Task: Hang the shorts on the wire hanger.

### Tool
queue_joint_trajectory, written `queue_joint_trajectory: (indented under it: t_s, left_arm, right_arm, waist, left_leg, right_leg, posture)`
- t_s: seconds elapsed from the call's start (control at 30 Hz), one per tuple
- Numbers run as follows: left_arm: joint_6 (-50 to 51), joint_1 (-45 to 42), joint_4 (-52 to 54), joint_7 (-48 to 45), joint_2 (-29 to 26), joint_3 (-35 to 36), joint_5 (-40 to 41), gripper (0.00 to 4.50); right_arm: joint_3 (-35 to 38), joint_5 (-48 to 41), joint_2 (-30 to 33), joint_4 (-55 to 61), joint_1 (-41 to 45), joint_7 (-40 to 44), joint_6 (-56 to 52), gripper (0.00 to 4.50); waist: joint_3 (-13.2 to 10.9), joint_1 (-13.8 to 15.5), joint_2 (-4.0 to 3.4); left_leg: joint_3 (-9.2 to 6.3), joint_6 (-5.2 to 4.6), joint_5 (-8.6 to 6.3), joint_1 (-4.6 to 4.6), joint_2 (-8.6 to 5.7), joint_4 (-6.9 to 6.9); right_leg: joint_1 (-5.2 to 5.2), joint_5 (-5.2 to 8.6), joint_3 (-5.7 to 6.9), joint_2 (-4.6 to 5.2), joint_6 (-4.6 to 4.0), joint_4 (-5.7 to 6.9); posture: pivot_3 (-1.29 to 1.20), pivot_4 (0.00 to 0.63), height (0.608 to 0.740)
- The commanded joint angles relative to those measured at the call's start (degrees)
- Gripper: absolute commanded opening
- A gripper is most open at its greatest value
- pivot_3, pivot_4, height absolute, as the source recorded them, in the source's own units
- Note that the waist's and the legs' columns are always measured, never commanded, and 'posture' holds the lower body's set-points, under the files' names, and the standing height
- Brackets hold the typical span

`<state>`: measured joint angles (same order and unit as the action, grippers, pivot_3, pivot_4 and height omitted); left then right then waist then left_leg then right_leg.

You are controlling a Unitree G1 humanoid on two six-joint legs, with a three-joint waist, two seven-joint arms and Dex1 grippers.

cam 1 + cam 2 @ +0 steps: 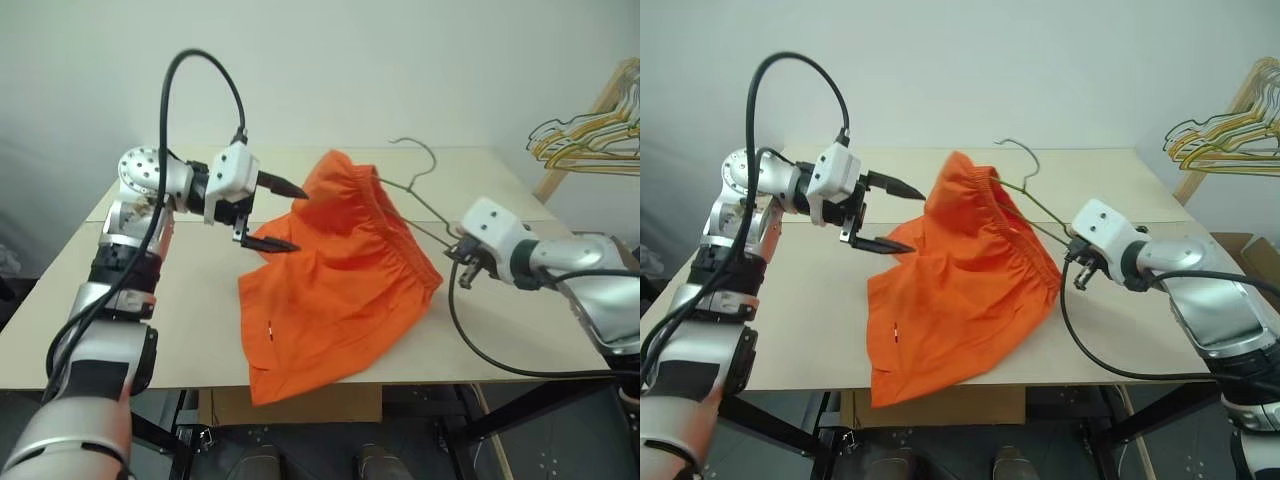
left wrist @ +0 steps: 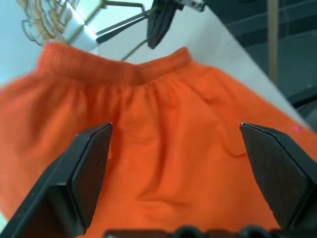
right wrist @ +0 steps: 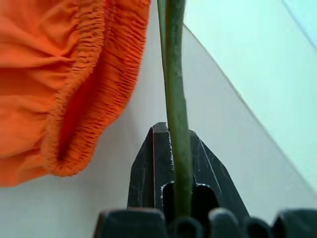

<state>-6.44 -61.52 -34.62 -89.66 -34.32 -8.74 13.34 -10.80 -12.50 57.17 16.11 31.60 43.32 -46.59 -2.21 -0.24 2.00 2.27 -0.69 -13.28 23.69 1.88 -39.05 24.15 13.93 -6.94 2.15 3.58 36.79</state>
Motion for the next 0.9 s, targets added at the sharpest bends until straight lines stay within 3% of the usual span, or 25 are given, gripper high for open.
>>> queue_joint_trajectory:
  t_s: [0.03,0.2,0.53,0.77,0.9]
  left_arm:
    - [-6.91,-5.77,-7.02,0.18,0.32,1.17,-2.17,4.47]
    - [-16.03,-12.96,-17.6,-1.22,1.13,0.04,-6.16,4.47]
    - [-29.04,-16.51,-27.2,-2.84,1.79,-14.73,-9.76,4.47]
    - [-33.73,-17.7,-31.89,-2.21,5.86,-13.22,-15.96,4.47]
    - [-33.93,-18.3,-32.87,-2.44,7.07,-12.35,-17.45,3.6]
  right_arm:
    - [-2.79,0.7,1.98,3.51,3.36,5.52,-0.98,0.0]
    - [-7.41,-0.12,3.56,4.93,8.1,13.21,-5.2,0.0]
    - [-12.05,-1.63,3.47,3.74,18.95,21.45,-15.56,0.0]
    - [-13.34,-1.8,3.78,3.73,21.79,24.09,-17.41,0.0]
    - [-14.05,-1.59,3.82,3.51,22.77,24.76,-18.62,0.0]
  waist:
    - [0.0,-0.08,0.0]
    - [-0.02,-0.33,-0.03]
    - [-0.04,-0.68,-0.06]
    - [-0.04,-0.75,-0.06]
    - [-0.04,-0.82,-0.06]
  left_leg:
    - [0.0,0.0,0.0,0.06,0.0,0.0]
    - [0.0,-0.01,-0.01,0.19,-0.01,0.0]
    - [0.02,0.0,-0.01,0.17,0.02,-0.03]
    - [0.03,0.0,-0.01,0.32,0.01,-0.06]
    - [0.03,0.0,-0.01,0.74,0.01,-0.21]
  right_leg:
    - [0.04,-0.04,0.01,0.0,-0.08,-0.01]
    - [0.15,-0.15,0.03,0.02,-0.33,-0.04]
    - [0.27,-0.1,0.03,0.02,-0.39,0.21]
    - [0.43,-0.08,0.03,0.02,-0.43,0.26]
    - [0.85,-0.1,0.01,0.02,-0.43,0.41]
  posture:
    - [0.03,0.0,0.74]
    - [0.02,0.0,0.74]
    - [0.01,0.0,0.74]
    - [-0.03,0.0,0.74]
    - [-0.04,0.0,0.74]
